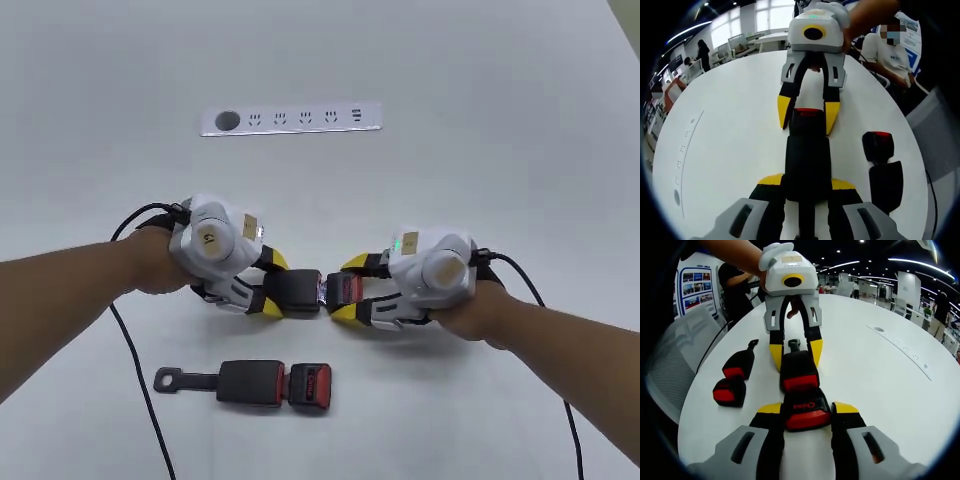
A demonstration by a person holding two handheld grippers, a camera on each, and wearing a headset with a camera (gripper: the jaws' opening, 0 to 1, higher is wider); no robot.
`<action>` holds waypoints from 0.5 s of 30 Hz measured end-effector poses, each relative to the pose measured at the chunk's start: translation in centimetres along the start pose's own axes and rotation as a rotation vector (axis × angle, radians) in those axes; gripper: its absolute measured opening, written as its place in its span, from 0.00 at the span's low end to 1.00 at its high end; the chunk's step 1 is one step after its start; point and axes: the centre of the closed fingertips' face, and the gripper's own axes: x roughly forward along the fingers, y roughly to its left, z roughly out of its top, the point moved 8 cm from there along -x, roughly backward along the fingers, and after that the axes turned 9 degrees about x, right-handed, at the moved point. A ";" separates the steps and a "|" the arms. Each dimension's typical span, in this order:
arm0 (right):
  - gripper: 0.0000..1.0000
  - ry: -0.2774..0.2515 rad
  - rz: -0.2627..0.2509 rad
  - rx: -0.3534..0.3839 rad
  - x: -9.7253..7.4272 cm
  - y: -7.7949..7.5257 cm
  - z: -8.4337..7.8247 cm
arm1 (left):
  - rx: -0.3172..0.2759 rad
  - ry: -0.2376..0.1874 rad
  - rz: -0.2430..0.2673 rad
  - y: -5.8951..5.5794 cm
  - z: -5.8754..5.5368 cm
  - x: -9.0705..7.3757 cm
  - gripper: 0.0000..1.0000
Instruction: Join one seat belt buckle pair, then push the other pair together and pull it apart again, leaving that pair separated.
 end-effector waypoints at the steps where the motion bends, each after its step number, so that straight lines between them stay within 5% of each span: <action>1: 0.34 0.001 0.000 -0.001 0.0 0.0 0.0 | 0.001 0.002 -0.001 0.0 0.0 0.0 0.32; 15: 0.34 0.015 -0.012 -0.006 -1.2 -0.2 -0.7 | 0.003 0.018 -0.002 -0.1 0.3 0.0 0.32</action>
